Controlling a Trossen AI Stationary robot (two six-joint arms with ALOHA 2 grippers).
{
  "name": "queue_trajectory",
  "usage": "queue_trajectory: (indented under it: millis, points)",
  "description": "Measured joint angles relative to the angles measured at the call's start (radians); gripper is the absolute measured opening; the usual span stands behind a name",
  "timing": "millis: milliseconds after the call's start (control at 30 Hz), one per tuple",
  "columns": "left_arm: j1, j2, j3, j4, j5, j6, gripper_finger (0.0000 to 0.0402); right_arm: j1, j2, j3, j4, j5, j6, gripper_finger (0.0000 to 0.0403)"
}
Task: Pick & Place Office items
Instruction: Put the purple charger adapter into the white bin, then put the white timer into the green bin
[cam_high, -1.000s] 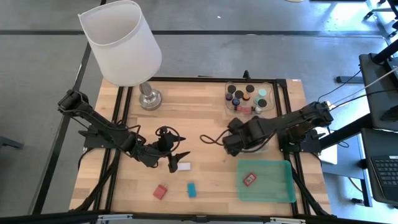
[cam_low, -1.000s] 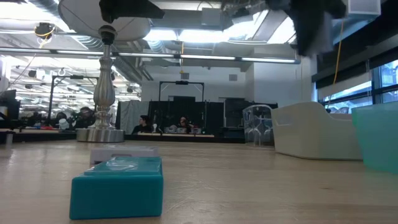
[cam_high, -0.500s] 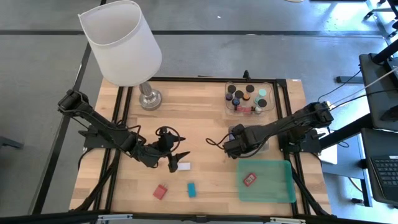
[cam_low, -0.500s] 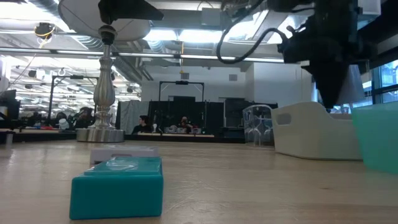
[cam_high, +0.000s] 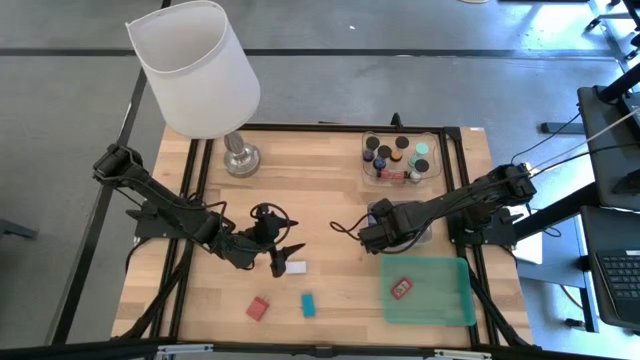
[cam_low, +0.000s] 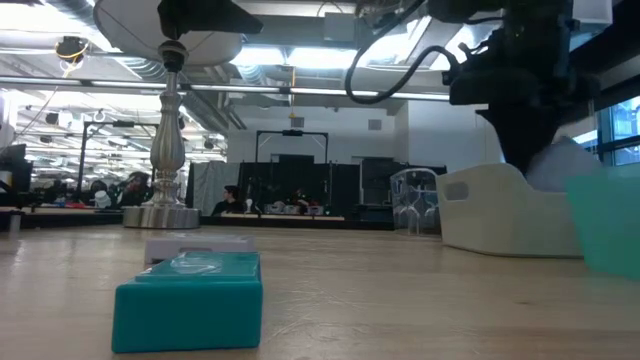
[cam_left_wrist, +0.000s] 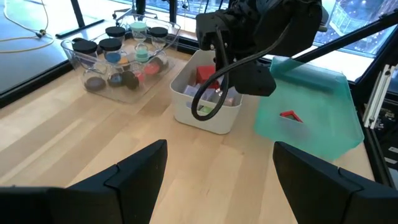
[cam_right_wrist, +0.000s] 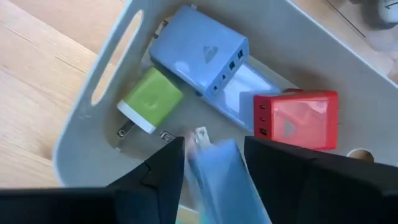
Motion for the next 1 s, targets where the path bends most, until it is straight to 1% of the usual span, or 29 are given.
queue_trajectory:
  millis: [167,300,400,500,600,667,733,833,900,1000]
  points:
    - [0.0,0.0,0.0,-0.002,0.017,-0.003,0.029,0.0,0.0,0.0,0.003,0.002,0.0,0.0188]
    - [0.0,0.0,0.0,-0.034,0.107,-0.06,0.029,0.0,0.0,0.0,0.003,0.002,0.0,0.0211]
    - [0.0,0.0,0.0,-0.11,0.214,-0.117,0.029,0.0,0.0,0.0,0.003,0.002,0.0,0.0232]
    - [-0.006,0.0,0.0,-0.187,0.357,-0.164,0.029,0.0,0.0,0.0,0.003,0.002,-0.002,0.0254]
    - [-0.04,0.0,0.0,-0.23,0.531,-0.22,0.029,0.0,0.0,0.0,0.003,0.0,-0.007,0.0273]
    - [-0.076,0.0,0.0,-0.258,0.594,-0.29,0.029,0.0,0.0,0.0,0.003,0.001,-0.007,0.0283]
    - [-0.111,0.0,0.0,-0.296,0.587,-0.373,0.029,0.0,0.0,0.0,0.003,0.001,-0.006,0.0292]
    - [-0.153,0.0,0.0,-0.347,0.476,-0.446,0.029,-0.002,0.0,0.0,0.01,0.016,-0.006,0.0302]
    - [-0.171,0.003,0.0,-0.358,0.384,-0.437,0.029,-0.003,0.0,0.0,0.014,0.028,-0.006,0.0306]
    - [-0.181,0.016,0.0,-0.346,0.258,-0.324,0.029,-0.005,0.0,0.0,0.024,0.032,-0.016,0.031]
